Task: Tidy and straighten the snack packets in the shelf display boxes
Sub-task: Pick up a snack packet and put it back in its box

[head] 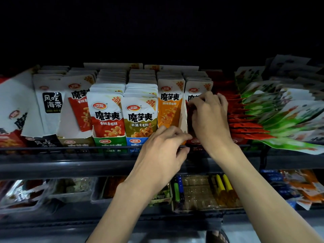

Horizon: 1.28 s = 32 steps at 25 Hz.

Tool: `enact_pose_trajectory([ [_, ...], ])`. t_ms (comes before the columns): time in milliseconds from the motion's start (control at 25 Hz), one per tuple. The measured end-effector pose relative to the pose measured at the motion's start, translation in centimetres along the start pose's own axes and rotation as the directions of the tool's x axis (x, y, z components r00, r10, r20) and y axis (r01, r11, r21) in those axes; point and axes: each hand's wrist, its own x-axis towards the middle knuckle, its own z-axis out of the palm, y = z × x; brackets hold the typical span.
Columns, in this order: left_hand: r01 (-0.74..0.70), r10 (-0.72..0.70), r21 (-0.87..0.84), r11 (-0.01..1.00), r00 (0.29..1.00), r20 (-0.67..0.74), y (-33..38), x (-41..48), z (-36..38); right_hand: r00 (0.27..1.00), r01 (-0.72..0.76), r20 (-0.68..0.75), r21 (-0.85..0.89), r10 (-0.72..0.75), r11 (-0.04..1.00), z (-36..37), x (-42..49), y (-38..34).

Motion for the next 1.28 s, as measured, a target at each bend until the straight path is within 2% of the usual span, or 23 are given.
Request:
enact_pose_trajectory([
  [160, -0.004, -0.002, -0.104, 0.995, 0.998, -0.057, -0.3, -0.4, -0.6, 0.996, -0.017, -0.081, 0.177, 0.032, 0.984, -1.6, 0.1, -1.1],
  [280, -0.046, 0.009, -0.187, 0.981, 0.981, -0.193, -0.7, -1.2, -2.1, 0.991, 0.078, -0.131, 0.358, -0.033, 0.931, -3.1, -0.3, -2.4],
  [400, -0.040, -0.012, -0.121, 0.992, 0.917, -0.398, -1.3, -2.4, -4.3, 0.986, 0.136, -0.154, 0.526, -0.063, 0.840, -4.9, -1.0, -4.3],
  [520, 0.118, -0.171, -0.129, 0.985, 0.795, -0.582, -2.8, -3.5, -6.8, 0.981, 0.182, -0.165, 0.581, -0.104, 0.794, -6.1, -1.5, -6.9],
  [600, 0.290, -0.322, -0.154, 0.945, 0.724, -0.610, -4.4, -4.1, -8.5, 0.977, 0.211, -0.162, 0.595, -0.142, 0.776, -6.3, -1.4, -8.7],
  [680, 0.456, -0.417, -0.085, 0.886, 0.704, -0.575, -6.1, -4.7, -9.6, 0.966, 0.258, -0.163, 0.579, -0.200, 0.774, -6.2, -0.8, -10.8],
  [800, 0.609, -0.540, 0.014, 0.793, 0.714, -0.446, -7.6, -5.4, -10.7, 0.918, 0.392, -0.130, 0.454, -0.376, 0.800, -5.4, 1.2, -14.8],
  [920, 0.667, -0.612, 0.049, 0.743, 0.708, -0.353, -8.3, -5.9, -11.5, 0.837, 0.524, 0.044, 0.225, -0.546, 0.821, -3.8, 3.8, -19.3],
  [1040, 0.694, -0.645, 0.068, 0.717, 0.697, -0.313, -8.8, -6.2, -11.9, 0.812, 0.550, 0.187, 0.070, -0.552, 0.832, -2.5, 5.9, -22.6],
  [1200, 0.716, -0.668, 0.085, 0.692, 0.681, -0.301, -9.6, -6.3, -12.2, 0.812, 0.527, 0.290, 0.010, -0.507, 0.850, -1.5, 8.0, -24.7],
  [1280, 0.710, -0.661, 0.082, 0.699, 0.686, -0.305, -9.9, -6.3, -12.2, 0.827, 0.517, 0.268, -0.019, -0.494, 0.856, -1.2, 7.9, -25.0],
])
